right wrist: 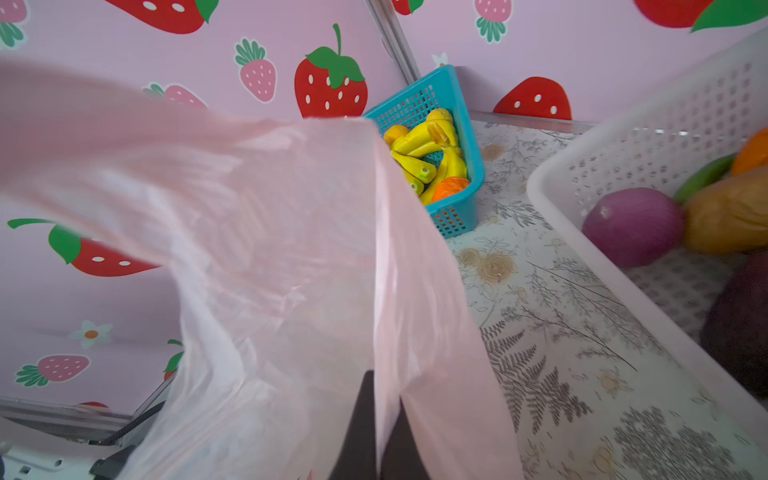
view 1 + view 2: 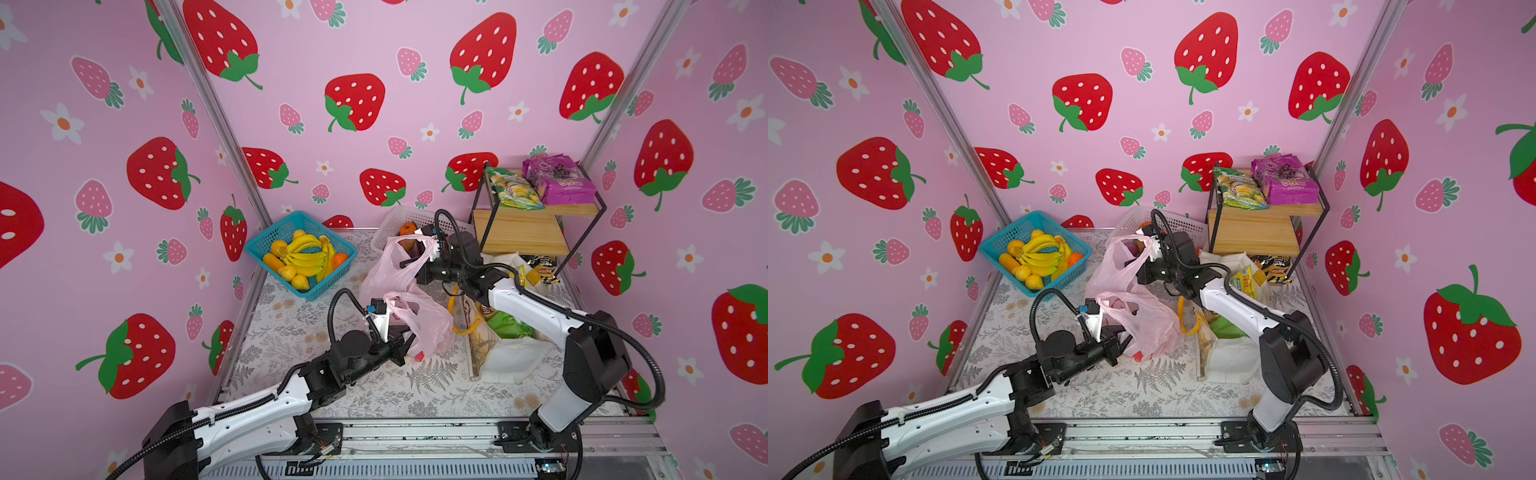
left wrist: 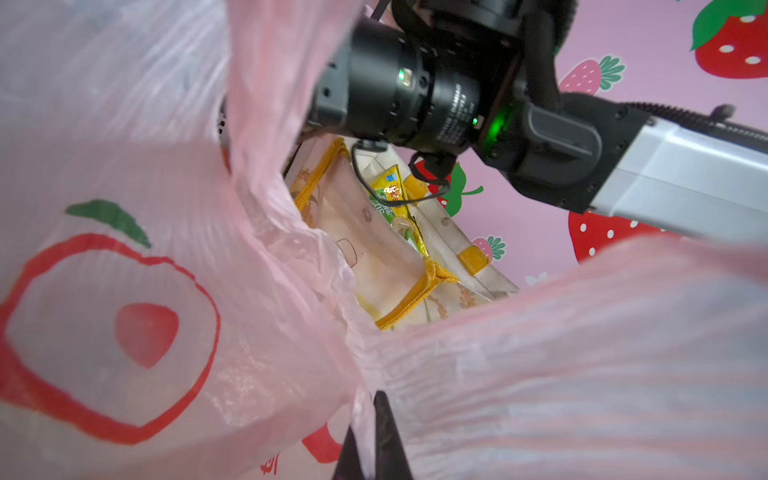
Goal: Place the mixed food into the grocery bags and tie them
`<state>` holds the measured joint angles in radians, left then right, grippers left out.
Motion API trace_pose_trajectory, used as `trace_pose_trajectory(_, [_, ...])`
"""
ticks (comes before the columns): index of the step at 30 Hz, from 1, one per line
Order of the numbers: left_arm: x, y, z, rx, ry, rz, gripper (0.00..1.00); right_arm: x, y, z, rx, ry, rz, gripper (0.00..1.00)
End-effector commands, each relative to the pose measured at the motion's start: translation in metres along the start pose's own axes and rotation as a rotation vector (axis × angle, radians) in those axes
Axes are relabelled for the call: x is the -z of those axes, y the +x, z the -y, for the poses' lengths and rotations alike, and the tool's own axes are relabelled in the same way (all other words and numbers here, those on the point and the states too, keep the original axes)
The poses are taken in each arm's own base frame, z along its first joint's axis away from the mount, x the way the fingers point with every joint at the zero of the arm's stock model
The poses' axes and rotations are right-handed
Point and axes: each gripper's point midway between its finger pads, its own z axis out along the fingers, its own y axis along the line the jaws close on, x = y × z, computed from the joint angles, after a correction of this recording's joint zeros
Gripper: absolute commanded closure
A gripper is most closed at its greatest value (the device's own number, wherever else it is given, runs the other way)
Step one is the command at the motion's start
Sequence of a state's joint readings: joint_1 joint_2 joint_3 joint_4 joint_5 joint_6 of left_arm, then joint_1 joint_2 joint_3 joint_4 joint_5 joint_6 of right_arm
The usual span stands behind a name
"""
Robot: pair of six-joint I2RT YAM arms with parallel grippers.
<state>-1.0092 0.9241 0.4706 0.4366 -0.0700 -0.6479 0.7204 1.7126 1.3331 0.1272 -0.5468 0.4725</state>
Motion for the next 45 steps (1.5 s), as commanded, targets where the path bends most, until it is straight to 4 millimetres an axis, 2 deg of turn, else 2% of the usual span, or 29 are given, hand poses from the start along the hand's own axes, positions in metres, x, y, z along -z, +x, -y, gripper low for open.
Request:
trace_pose_trajectory(1, [0.000, -0.026, 0.013, 0.010, 0.020, 0.128, 1.00, -0.014, -0.005, -0.017, 0.039, -0.062, -0.038, 0.97])
trace_pose_trajectory(4, [-0.004, -0.022, -0.001, 0.046, -0.026, 0.150, 1.00, -0.016, -0.006, -0.005, 0.053, -0.012, -0.053, 0.91])
trace_pose_trajectory(6, [-0.006, -0.018, -0.010, 0.069, -0.057, 0.157, 1.00, -0.008, -0.008, 0.009, 0.070, 0.062, -0.050, 0.82])
trace_pose_trajectory(8, [-0.008, -0.014, -0.019, 0.080, -0.100, 0.155, 1.00, 0.006, -0.011, 0.023, 0.092, 0.145, -0.040, 0.67])
trace_pose_trajectory(10, [-0.007, -0.012, -0.027, 0.084, -0.136, 0.155, 1.00, 0.023, -0.015, 0.029, 0.113, 0.199, -0.019, 0.58])
trace_pose_trajectory(15, [0.003, -0.017, -0.038, 0.068, -0.203, 0.173, 1.00, 0.071, -0.030, 0.028, 0.187, 0.303, 0.060, 0.44])
trace_pose_trajectory(19, [0.012, -0.021, -0.044, 0.054, -0.237, 0.184, 1.00, 0.110, -0.030, 0.006, 0.282, 0.313, 0.156, 0.39])
trace_pose_trajectory(21, [0.015, -0.021, -0.048, 0.052, -0.250, 0.187, 1.00, 0.125, -0.027, -0.020, 0.361, 0.227, 0.218, 0.37])
trace_pose_trajectory(22, [0.017, -0.022, -0.049, 0.052, -0.254, 0.190, 1.00, 0.130, -0.024, -0.040, 0.415, 0.144, 0.245, 0.35])
trace_pose_trajectory(23, [0.017, -0.023, -0.051, 0.054, -0.257, 0.191, 1.00, 0.135, -0.021, -0.060, 0.474, 0.066, 0.275, 0.27])
trace_pose_trajectory(24, [0.018, -0.023, -0.052, 0.055, -0.259, 0.190, 1.00, 0.138, -0.019, -0.075, 0.523, 0.014, 0.294, 0.23])
trace_pose_trajectory(26, [0.019, -0.024, -0.053, 0.056, -0.260, 0.186, 1.00, 0.138, -0.014, -0.106, 0.626, -0.085, 0.302, 0.20])
trace_pose_trajectory(28, [0.019, -0.025, -0.053, 0.055, -0.258, 0.180, 1.00, 0.131, -0.010, -0.125, 0.691, -0.144, 0.287, 0.17])
trace_pose_trajectory(32, [0.017, -0.022, -0.054, 0.056, -0.259, 0.170, 1.00, 0.110, -0.004, -0.144, 0.756, -0.235, 0.231, 0.07])
trace_pose_trajectory(36, [0.015, -0.017, -0.056, 0.060, -0.261, 0.155, 1.00, 0.090, -0.002, -0.148, 0.794, -0.248, 0.199, 0.03])
trace_pose_trajectory(41, [0.012, -0.012, -0.057, 0.067, -0.258, 0.140, 1.00, 0.062, 0.001, -0.139, 0.806, -0.218, 0.144, 0.00])
trace_pose_trajectory(45, [0.010, -0.009, -0.058, 0.073, -0.256, 0.133, 1.00, 0.050, 0.005, -0.132, 0.799, -0.208, 0.123, 0.00])
